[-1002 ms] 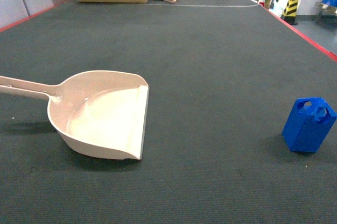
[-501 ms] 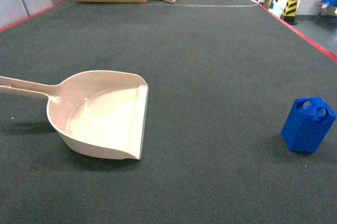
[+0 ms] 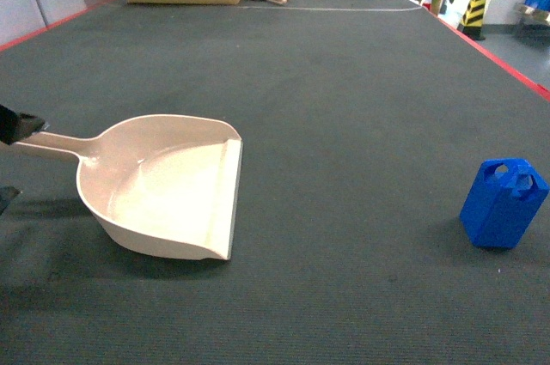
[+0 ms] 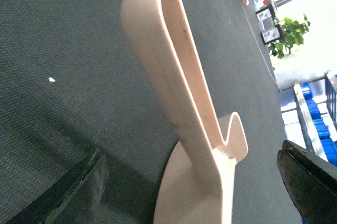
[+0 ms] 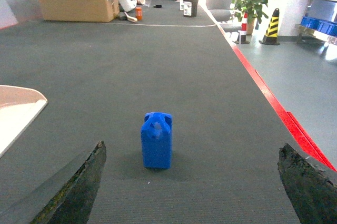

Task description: Place part in tray to right shelf

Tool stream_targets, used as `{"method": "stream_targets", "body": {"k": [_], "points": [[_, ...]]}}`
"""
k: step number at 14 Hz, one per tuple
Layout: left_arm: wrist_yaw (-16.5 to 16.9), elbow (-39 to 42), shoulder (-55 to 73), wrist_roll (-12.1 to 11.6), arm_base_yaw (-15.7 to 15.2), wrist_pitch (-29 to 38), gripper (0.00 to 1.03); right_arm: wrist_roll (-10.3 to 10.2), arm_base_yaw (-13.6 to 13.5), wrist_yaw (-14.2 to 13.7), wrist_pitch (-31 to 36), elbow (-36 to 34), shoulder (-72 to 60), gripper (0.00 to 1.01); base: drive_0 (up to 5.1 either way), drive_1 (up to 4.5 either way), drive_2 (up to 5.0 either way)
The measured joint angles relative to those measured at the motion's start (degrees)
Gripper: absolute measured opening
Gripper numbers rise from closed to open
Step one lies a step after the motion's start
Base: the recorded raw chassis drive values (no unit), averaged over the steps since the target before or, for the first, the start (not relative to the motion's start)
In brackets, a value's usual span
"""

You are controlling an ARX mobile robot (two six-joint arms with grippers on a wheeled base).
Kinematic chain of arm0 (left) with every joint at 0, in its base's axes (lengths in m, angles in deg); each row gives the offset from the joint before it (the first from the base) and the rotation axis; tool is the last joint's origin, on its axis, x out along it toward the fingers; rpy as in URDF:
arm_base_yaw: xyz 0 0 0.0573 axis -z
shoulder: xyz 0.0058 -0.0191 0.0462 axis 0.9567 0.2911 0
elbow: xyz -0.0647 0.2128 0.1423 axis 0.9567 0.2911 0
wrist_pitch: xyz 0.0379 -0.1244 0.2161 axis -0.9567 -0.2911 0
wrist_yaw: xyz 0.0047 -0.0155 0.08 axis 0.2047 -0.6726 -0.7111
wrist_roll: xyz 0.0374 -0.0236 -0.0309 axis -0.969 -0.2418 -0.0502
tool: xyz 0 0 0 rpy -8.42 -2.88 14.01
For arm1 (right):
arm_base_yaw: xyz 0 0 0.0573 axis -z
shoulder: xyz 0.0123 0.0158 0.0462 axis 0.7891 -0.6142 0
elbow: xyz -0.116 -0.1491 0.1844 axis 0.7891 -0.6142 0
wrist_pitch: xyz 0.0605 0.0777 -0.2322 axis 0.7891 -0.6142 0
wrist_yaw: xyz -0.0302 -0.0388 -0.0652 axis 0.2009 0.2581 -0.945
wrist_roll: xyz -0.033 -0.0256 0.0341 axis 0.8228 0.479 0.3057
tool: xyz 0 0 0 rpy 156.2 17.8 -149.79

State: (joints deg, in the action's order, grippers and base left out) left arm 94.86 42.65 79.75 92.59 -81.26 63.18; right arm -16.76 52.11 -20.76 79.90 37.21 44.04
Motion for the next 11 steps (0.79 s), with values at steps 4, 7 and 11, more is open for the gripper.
{"method": "stream_targets", "body": {"k": [4,7,11], "points": [[-1.53,-9.73,7.85,3.43,-0.22,-1.53,0.98,0.00,0.00,0.00,0.00,0.00,0.00,0.98,0.0,0.00,0.0],[-2.51,-14.86,10.86,5.18,-0.83,-0.96,0.98,0.00,0.00,0.00,0.00,0.00,0.00,0.98,0.0,0.00,0.0],[-1.62,-17.88,15.37,6.75,-1.77,1.70,0.71,0.00,0.00,0.00,-0.02,0.00,0.00,0.98,0.0,0.00,0.0]]}}
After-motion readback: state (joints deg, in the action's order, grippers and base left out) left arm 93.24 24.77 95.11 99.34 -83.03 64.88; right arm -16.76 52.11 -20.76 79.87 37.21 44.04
